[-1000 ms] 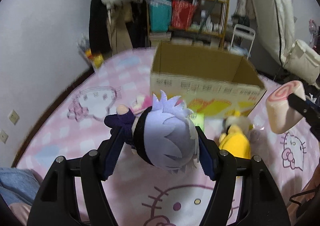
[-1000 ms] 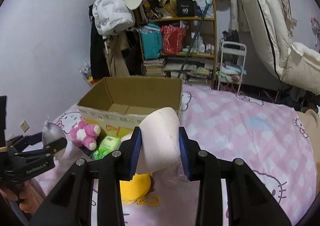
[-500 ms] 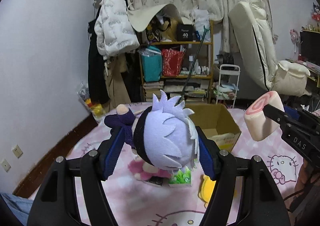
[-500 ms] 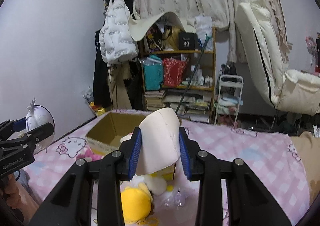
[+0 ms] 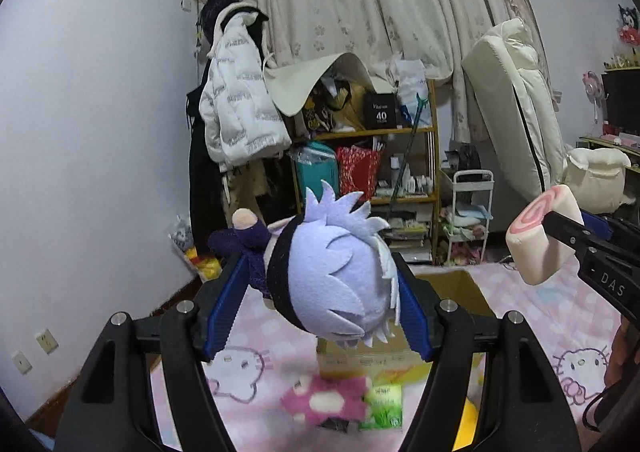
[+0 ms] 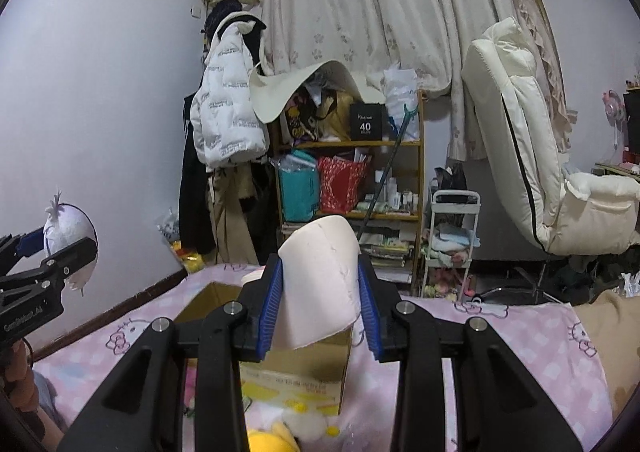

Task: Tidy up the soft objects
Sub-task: 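Lift the doll with the left tool while the right tool carries the cushion over the box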

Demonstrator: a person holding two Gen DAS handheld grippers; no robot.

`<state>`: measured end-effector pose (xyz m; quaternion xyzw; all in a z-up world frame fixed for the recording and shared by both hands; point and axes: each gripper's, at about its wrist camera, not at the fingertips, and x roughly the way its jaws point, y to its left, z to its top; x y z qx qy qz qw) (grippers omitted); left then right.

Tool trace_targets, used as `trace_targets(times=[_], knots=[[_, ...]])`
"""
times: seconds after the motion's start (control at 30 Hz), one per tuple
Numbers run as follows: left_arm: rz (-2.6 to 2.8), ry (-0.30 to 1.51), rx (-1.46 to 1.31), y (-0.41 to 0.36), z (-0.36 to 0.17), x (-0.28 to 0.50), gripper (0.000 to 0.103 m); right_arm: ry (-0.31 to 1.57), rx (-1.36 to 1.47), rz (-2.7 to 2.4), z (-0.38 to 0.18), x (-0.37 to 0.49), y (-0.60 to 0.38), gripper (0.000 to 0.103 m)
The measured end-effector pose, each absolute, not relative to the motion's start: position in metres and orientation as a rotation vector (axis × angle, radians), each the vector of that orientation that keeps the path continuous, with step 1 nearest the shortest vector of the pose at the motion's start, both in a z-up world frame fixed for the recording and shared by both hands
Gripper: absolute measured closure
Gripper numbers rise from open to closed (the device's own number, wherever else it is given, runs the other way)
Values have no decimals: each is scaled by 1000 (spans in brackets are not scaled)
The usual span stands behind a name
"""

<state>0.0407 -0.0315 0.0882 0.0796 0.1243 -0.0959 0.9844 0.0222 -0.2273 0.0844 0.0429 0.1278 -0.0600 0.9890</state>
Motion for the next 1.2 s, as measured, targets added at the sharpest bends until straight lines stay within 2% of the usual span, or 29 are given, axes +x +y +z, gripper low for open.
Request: trace_targets(times=[0.27,0.5,1.2], knots=[[-217,197,186,-45,116,65,34,221,98,-125,97,47,-238,65],[-234,178,197,-61,115,84,34,206,113,-117,95,65,-249,65],[-212,335,196,-77,24,145,34,254,102,-104,37,111,-249,65]])
